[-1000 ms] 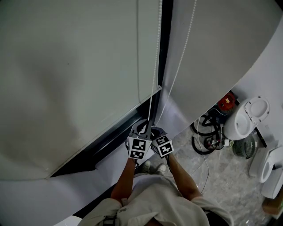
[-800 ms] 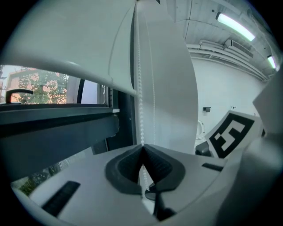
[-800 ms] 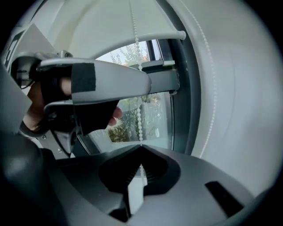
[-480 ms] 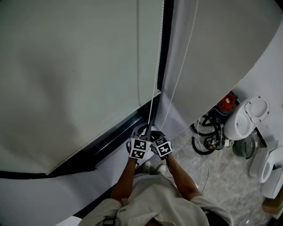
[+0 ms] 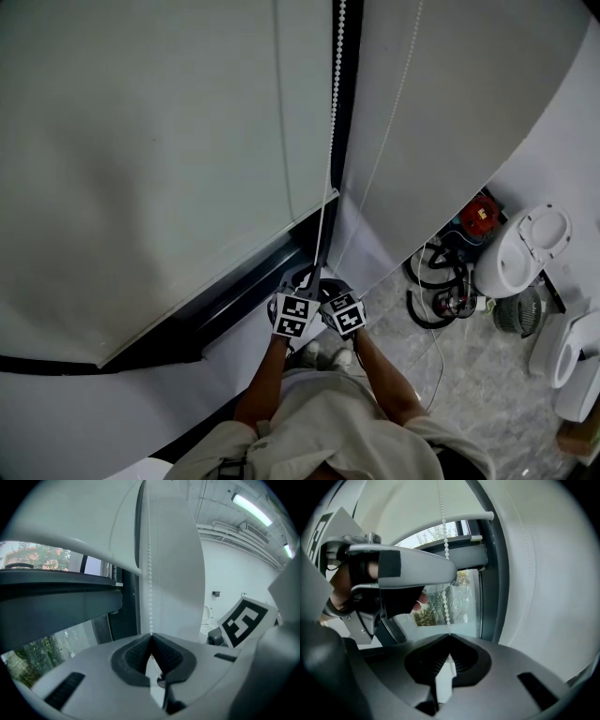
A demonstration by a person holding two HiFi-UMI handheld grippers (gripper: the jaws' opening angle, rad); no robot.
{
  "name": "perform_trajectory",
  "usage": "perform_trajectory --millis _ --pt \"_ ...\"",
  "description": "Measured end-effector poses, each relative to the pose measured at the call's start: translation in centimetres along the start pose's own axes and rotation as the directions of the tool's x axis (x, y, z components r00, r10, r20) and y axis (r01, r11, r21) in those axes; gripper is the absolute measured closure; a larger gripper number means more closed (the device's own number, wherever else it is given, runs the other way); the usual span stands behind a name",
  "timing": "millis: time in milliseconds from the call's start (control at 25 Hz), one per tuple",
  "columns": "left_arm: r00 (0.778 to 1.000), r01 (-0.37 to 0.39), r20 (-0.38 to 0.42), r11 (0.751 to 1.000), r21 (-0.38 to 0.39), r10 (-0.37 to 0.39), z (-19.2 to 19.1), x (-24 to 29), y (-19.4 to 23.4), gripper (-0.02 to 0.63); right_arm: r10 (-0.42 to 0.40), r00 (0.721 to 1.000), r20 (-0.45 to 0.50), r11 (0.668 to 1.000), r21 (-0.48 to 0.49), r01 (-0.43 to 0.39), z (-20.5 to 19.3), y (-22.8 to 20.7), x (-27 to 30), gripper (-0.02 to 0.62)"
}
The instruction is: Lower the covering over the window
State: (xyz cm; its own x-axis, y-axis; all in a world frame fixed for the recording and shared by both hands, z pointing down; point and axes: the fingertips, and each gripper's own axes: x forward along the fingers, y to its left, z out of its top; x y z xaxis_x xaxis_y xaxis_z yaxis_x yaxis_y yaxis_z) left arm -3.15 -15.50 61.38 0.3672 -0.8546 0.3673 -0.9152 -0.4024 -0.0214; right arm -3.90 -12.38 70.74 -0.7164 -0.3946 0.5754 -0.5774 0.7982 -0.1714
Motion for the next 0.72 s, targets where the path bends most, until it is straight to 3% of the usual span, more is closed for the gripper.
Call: perform_trajectory --millis 320,440,600,720 --pt "1.000 -0.011 0.014 0.999 0.035 0.011 0.3 -0.6 -0.5 0.591 -0.044 0.999 0.025 0.996 -0.072 0.046 0.2 0.3 -0.7 0.586" --pt "0.999 -0.034 0.027 0.999 0.035 0.033 0.7 -0.9 -0.2 0.589 -0.037 0.998 0.045 0.995 -0.090 0.041 0.5 0.6 -1.0 0.511" --pt "0.999 -0.026 0.041 1.000 0.002 0.026 1.1 -1.4 0.0 0.491 -0.046 0.997 0.065 0.993 -0.109 0.053 1.1 0.5 -1.7 0.443" --pt "0.998 -0.036 0.055 0.999 -0.012 0.036 1.6 -2.3 0.4 0.489 -0.062 0.994 0.090 0.992 -0.106 0.072 1.8 0.2 -2.8 0.443"
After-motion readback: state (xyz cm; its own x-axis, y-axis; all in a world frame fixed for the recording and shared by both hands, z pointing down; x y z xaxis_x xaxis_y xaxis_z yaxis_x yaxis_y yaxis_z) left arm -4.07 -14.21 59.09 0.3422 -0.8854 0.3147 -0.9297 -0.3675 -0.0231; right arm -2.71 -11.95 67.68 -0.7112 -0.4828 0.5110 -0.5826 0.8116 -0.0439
